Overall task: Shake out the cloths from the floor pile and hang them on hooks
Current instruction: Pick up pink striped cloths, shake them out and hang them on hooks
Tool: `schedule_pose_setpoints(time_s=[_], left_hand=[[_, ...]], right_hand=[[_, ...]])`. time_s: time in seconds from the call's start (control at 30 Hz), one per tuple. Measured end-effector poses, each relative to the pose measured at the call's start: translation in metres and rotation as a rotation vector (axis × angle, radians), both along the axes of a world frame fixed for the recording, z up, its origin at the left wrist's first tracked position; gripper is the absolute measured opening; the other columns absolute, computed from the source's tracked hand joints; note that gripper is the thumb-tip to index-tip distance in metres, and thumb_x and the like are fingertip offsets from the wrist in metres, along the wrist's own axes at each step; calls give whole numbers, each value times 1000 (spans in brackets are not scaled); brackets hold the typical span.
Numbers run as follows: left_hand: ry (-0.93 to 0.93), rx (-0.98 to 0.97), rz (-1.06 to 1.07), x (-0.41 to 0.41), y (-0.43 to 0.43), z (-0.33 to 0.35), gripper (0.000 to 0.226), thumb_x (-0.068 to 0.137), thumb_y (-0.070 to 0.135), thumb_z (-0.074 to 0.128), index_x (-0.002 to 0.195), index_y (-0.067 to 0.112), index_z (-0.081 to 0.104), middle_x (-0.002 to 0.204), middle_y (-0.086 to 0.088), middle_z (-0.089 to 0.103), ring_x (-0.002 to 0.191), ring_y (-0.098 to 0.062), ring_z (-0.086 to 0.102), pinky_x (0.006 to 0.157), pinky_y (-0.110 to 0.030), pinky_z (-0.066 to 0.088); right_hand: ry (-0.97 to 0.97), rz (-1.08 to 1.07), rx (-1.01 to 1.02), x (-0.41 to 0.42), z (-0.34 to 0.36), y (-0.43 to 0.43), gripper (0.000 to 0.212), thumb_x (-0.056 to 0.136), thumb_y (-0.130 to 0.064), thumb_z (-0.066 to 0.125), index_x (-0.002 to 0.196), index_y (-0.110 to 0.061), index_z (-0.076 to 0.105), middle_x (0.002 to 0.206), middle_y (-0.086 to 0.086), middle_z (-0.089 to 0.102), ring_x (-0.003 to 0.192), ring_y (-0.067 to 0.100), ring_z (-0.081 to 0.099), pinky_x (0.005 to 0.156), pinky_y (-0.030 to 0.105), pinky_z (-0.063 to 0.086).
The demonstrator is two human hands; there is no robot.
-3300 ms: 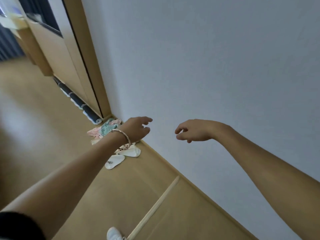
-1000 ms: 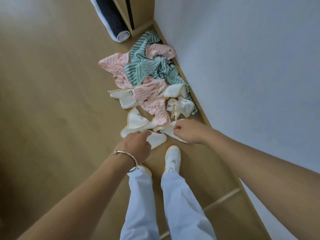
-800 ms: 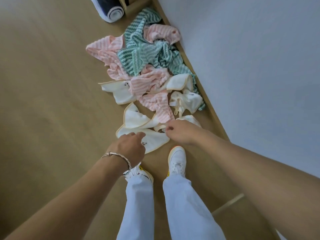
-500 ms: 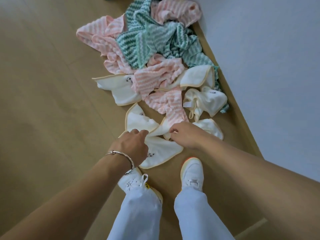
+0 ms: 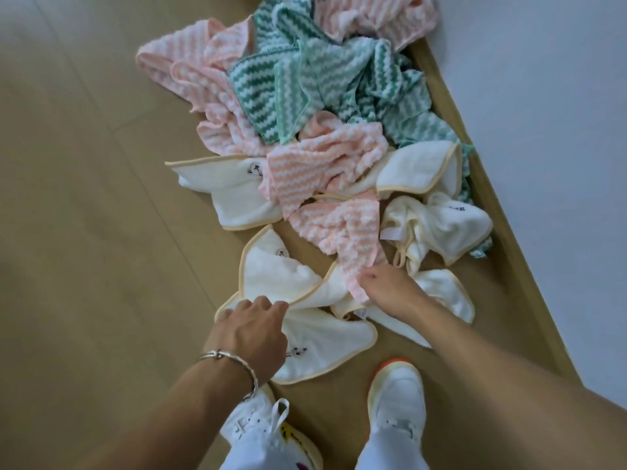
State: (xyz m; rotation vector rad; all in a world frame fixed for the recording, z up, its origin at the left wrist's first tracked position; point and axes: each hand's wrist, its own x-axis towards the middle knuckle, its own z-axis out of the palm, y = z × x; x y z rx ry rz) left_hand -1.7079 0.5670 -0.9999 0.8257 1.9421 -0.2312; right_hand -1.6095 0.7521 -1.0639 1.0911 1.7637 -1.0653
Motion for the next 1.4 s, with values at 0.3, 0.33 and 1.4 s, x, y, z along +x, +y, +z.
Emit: schedule_pose_setpoints(time_s=[0.3,0.33,1.4], left_hand=[[112,228,38,-23,49,119,61,90,19,41,145,27,17,142,4,34,121,-19,41,98,-29,37],[129,284,44,-28,57,138,65,89,19,44,146,28,13,143,3,32,124,-19,38,100,-29,36],[443,959,-263,-58,179,845,13,89,21,40,98,24,50,86,-3,62,79,-26,56,63,-29,35]], right_hand=[[423,285,201,-28,161,20,22,95,-12,42,107,-15,60,114,1,53,102,20,53,85,38,46],[461,336,192,-31,185,24,21,95,-11,41,108,-15,57,114,0,53,102,21,53,83,39,46],[401,512,770,24,970,106,36,93,-36,49,127,-26,53,116,0,61,103,20,57,76,29,42]])
